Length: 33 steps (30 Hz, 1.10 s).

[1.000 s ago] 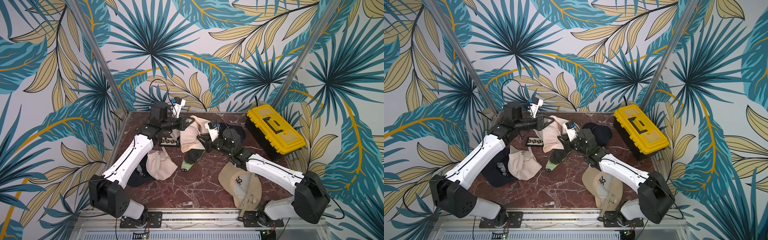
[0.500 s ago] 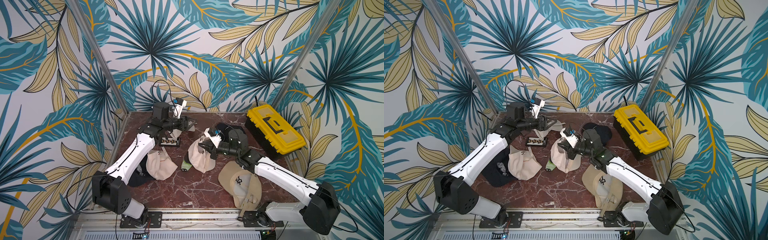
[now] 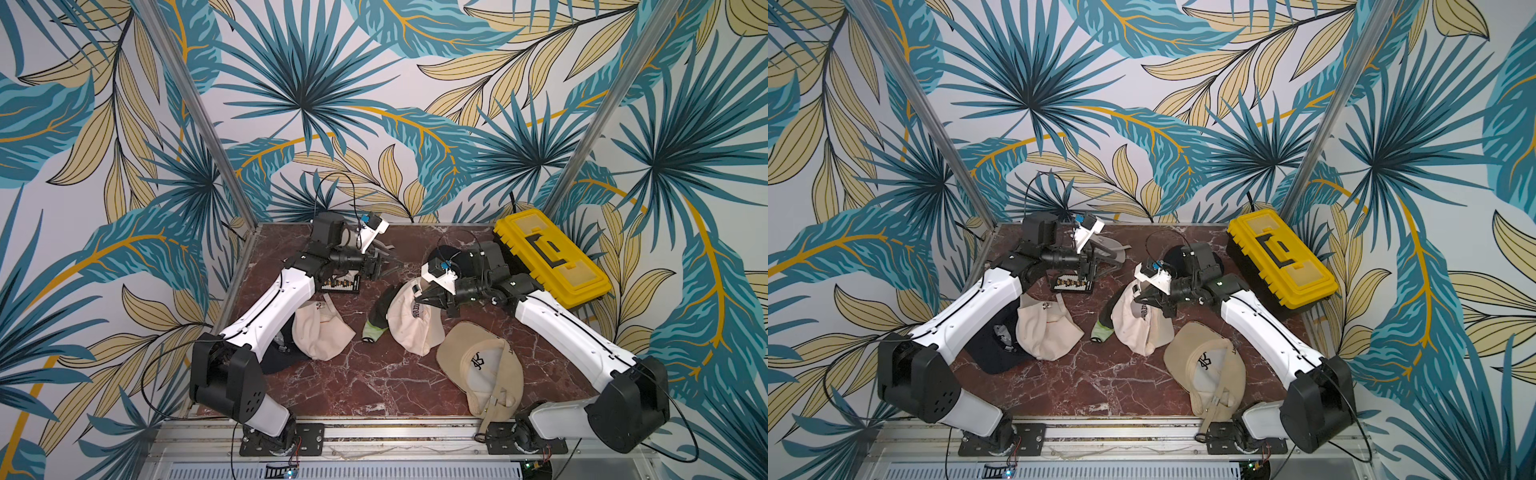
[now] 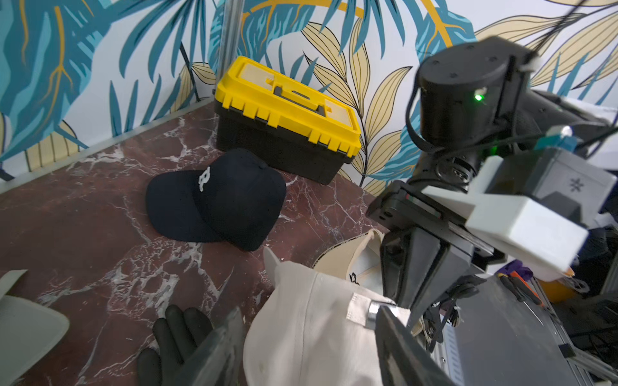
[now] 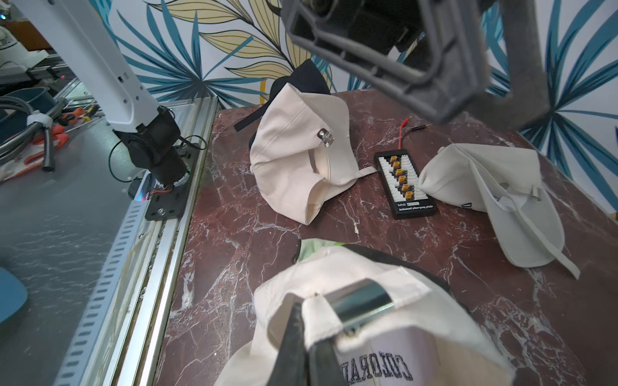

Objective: Open the adjustable buckle of the baseball cap
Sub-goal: Pick up the baseball cap from the center of the board.

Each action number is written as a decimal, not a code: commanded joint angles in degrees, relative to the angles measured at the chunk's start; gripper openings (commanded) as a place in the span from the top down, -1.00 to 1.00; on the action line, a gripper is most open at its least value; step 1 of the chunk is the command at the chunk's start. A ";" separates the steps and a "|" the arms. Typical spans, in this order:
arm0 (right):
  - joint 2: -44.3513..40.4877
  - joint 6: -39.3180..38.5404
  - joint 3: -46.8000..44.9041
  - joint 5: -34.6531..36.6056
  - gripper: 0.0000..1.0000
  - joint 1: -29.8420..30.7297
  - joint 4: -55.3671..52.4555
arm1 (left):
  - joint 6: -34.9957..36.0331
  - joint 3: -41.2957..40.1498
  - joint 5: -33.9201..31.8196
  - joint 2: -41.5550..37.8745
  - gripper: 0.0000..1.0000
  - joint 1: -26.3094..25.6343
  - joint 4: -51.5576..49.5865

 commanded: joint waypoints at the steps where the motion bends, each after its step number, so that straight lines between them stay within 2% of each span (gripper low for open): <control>1: 3.04 -19.07 6.08 -5.12 1.00 -0.20 -18.07 | 5.29 -2.23 3.54 -1.68 -0.30 -0.60 0.45; 5: 4.29 -31.87 9.59 -1.90 1.00 -0.15 -26.69 | 10.90 -6.63 2.03 -4.40 -0.30 -1.10 0.41; 8: 4.03 -36.33 9.53 -0.47 1.00 -0.16 -29.18 | 13.63 -8.61 2.36 -6.11 -0.29 -1.72 0.45; 11: 2.99 -39.86 8.89 2.19 1.00 -0.16 -30.20 | 15.88 -9.95 6.48 -6.68 -0.29 -2.09 0.44; 13: 0.55 -39.26 7.06 4.97 1.00 -0.09 -27.07 | 17.48 -10.82 8.08 -6.97 -0.29 -3.00 0.40; 16: -4.54 -36.76 2.51 9.63 1.00 0.02 -18.89 | 20.28 -12.30 6.74 -7.02 -0.30 -4.91 0.45; 19: -6.89 -36.39 1.51 12.10 1.00 0.11 -17.23 | 22.15 -12.25 6.60 -6.10 -0.29 -6.69 0.40; 29: -6.88 -34.87 0.11 10.36 1.00 0.03 -15.13 | 21.93 -10.86 7.93 -4.13 -0.28 -10.69 0.44; 33: -8.29 -33.40 -2.63 9.76 1.00 0.03 -10.51 | 20.66 -11.54 4.45 -4.02 -0.27 -12.36 0.45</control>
